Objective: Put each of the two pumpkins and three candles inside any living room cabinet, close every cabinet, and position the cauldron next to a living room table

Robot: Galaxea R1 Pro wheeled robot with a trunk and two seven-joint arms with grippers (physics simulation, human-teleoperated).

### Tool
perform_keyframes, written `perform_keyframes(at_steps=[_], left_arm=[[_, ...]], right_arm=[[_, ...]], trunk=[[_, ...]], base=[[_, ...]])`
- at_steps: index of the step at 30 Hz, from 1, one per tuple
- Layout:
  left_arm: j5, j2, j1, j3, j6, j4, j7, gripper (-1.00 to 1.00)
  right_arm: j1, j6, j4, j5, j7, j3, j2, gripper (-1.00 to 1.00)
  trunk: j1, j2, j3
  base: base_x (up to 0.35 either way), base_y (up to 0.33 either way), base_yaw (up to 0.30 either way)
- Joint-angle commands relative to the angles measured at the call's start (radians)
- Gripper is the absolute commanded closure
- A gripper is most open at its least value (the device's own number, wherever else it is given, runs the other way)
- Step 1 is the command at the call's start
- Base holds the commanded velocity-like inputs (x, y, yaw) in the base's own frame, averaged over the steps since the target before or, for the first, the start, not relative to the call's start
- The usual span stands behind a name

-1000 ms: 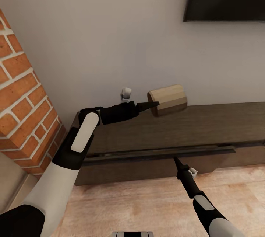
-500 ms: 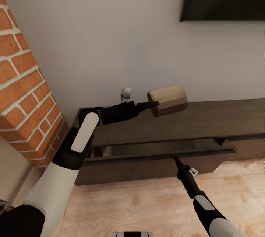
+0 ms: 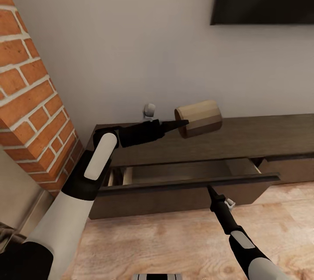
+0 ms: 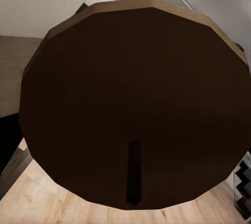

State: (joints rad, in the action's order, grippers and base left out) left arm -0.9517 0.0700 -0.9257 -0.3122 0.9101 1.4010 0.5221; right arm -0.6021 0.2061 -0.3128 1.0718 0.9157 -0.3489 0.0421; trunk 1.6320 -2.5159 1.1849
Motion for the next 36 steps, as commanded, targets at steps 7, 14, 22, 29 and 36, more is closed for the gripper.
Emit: perform_keyframes(at_steps=[7,14,22,29,36], left_arm=[[-0.002,0.001,-0.001,0.001,0.006,-0.001,0.003,1.0],[-0.002,0.001,-0.001,0.001,0.005,-0.001,0.003,1.0],[-0.002,0.001,-0.001,0.001,0.004,-0.001,0.003,1.0],[-0.002,0.001,-0.001,0.001,0.004,-0.001,0.002,1.0],[-0.002,0.001,-0.001,0.0,0.004,-0.001,0.002,1.0]], right_arm=[[-0.001,0.018,0.0,0.007,0.008,0.021,0.0,1.0],[-0.001,0.018,0.0,0.007,0.009,0.021,0.0,1.0],[-0.001,0.018,0.0,0.007,0.009,0.021,-0.001,1.0],[-0.001,0.018,0.0,0.006,0.008,0.021,0.0,1.0],[-0.001,0.018,0.0,0.005,0.008,0.021,0.001,1.0]], trunk=[[-0.001,0.0,0.001],[-0.001,0.0,0.001],[-0.001,0.0,0.001],[-0.001,0.0,0.001],[-0.001,0.0,0.001]], base=[[-0.246,0.0,0.0],[-0.063,0.0,0.0],[-0.001,0.0,0.0],[-0.018,0.0,0.0],[-0.023,0.0,0.0]])
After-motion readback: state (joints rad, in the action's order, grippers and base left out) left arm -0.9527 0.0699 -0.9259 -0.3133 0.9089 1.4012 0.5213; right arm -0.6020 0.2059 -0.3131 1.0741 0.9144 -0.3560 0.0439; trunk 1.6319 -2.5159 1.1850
